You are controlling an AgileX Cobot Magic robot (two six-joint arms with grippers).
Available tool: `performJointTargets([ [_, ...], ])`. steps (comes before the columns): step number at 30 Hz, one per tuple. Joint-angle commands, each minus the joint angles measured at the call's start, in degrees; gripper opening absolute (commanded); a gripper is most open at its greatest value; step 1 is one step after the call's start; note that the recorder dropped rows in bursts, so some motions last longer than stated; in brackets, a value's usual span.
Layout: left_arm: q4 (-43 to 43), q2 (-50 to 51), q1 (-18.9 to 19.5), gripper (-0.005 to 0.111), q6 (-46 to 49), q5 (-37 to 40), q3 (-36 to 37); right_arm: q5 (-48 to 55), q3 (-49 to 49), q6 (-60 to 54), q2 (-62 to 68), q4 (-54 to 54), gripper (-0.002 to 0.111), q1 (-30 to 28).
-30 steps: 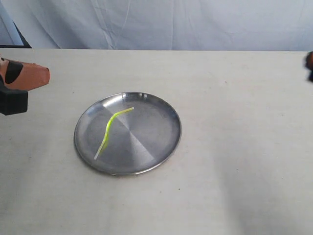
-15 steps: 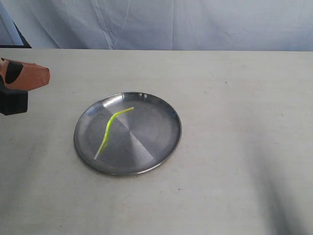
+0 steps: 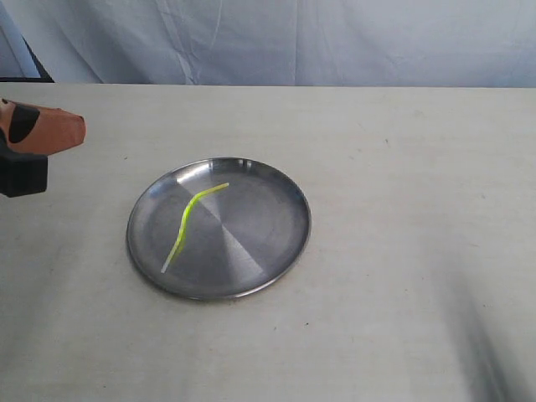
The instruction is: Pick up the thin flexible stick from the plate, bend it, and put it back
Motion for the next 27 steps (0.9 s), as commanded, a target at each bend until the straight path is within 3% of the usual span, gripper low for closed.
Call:
performJointTargets([
  [1, 0.03, -0.36, 0.01, 0.0, -0.35, -0.1, 0.2, 2.61, 1.79, -6.65, -1.01, 2.48, 0.0, -0.72],
  [27, 0.03, -0.36, 0.01, 0.0, -0.35, -0.1, 0.2, -0.15, 3.64, -6.65, -1.84, 2.37, 0.0, -0.72],
])
